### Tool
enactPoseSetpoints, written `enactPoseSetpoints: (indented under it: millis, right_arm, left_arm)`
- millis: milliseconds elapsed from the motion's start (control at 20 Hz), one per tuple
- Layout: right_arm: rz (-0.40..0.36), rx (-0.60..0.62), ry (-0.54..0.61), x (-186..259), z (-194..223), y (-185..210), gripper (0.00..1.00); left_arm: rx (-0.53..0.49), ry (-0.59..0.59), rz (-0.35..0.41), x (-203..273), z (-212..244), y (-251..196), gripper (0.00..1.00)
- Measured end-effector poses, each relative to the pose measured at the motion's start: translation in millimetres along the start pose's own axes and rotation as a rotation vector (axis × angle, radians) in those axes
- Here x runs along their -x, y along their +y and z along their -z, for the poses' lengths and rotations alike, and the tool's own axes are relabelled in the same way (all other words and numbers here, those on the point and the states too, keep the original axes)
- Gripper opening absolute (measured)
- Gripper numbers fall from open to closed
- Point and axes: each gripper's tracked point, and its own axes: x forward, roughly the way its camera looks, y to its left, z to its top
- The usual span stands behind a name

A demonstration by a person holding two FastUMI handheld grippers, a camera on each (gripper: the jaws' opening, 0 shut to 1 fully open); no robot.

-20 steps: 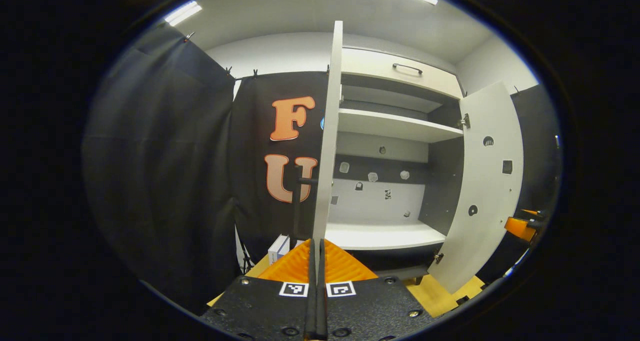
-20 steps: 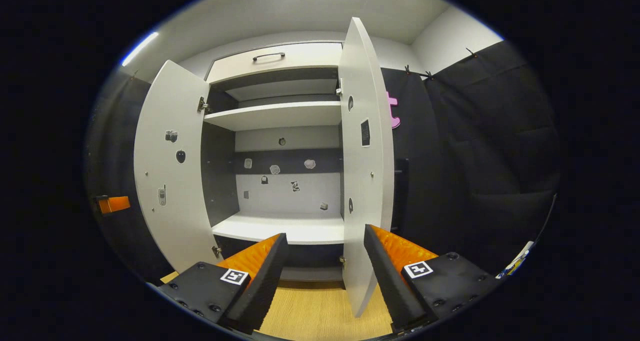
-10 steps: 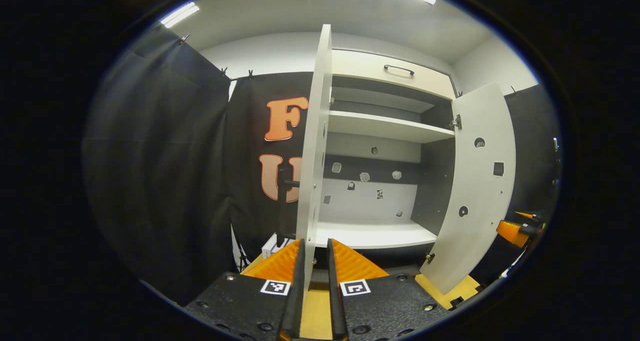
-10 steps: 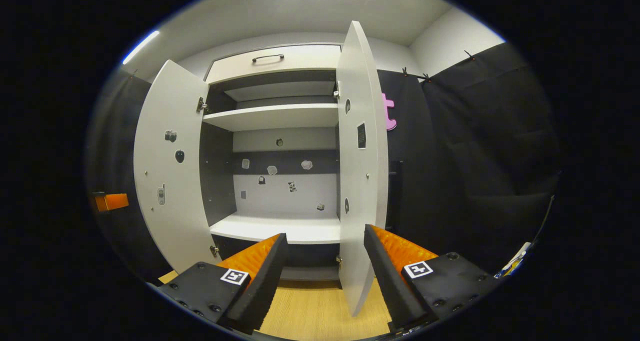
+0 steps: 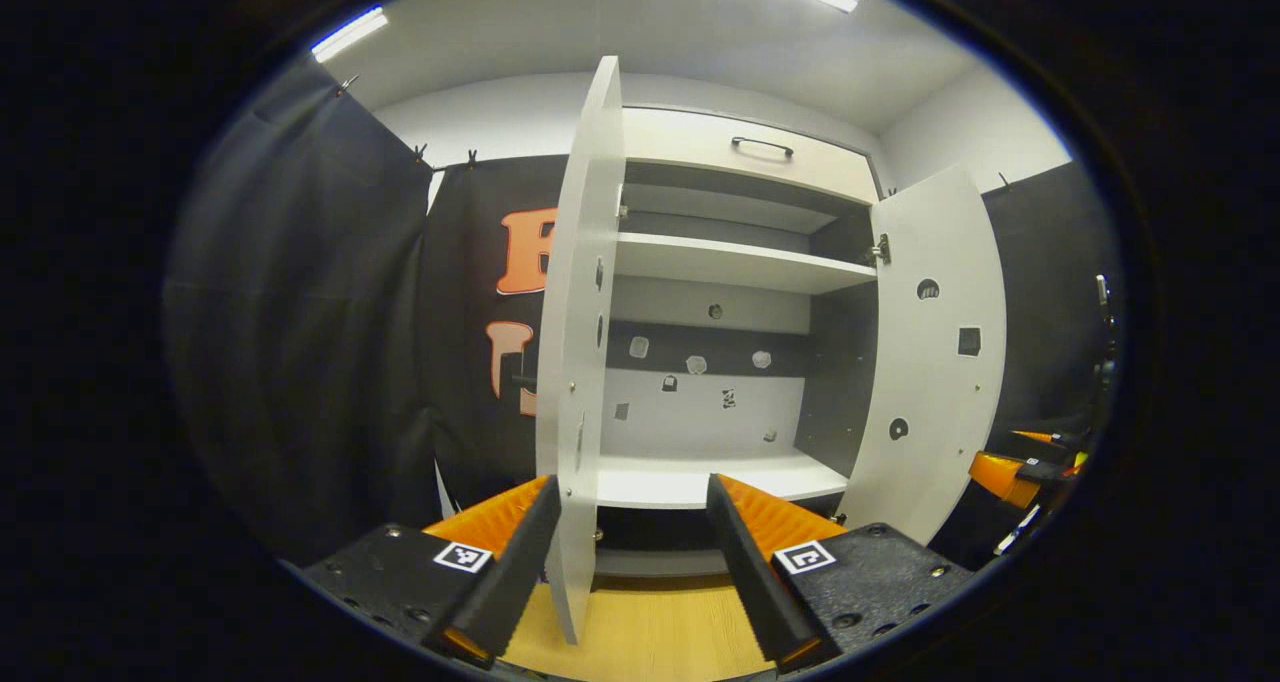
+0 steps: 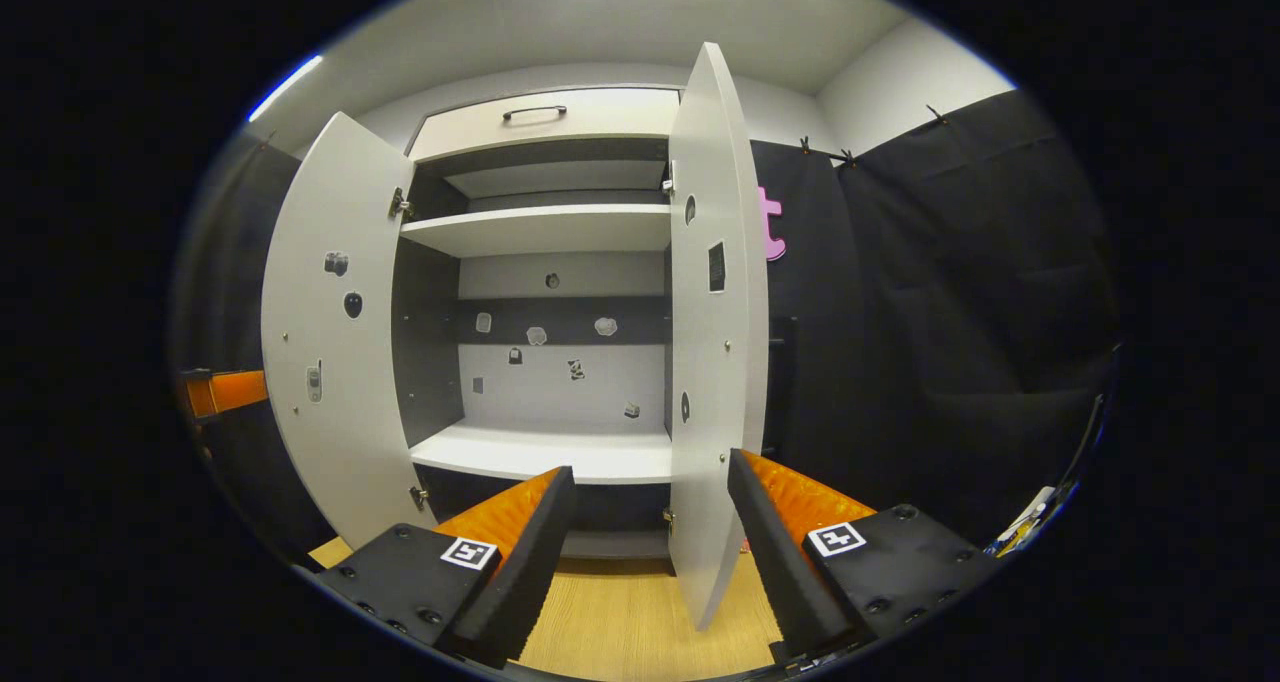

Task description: Open the right door of the double-door shoe cabinet with the right hand, and open the left door with the left hand.

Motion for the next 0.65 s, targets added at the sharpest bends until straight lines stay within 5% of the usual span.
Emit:
enactPoseSetpoints:
  millis: [200,650]
  right_arm:
    - [-0.001,-0.005,0.003,0.6,0.8,1.1,0.97]
    - [-0.004,-0.006,0.005,0.9,2.2,4.3,0.97]
  left_arm:
    - [0.004,0.0,0.017,-1.5,-0.1,-5.7,0.94]
    - [-0.01,0.008,0.007,-1.8,3.2,-6.6,0.95]
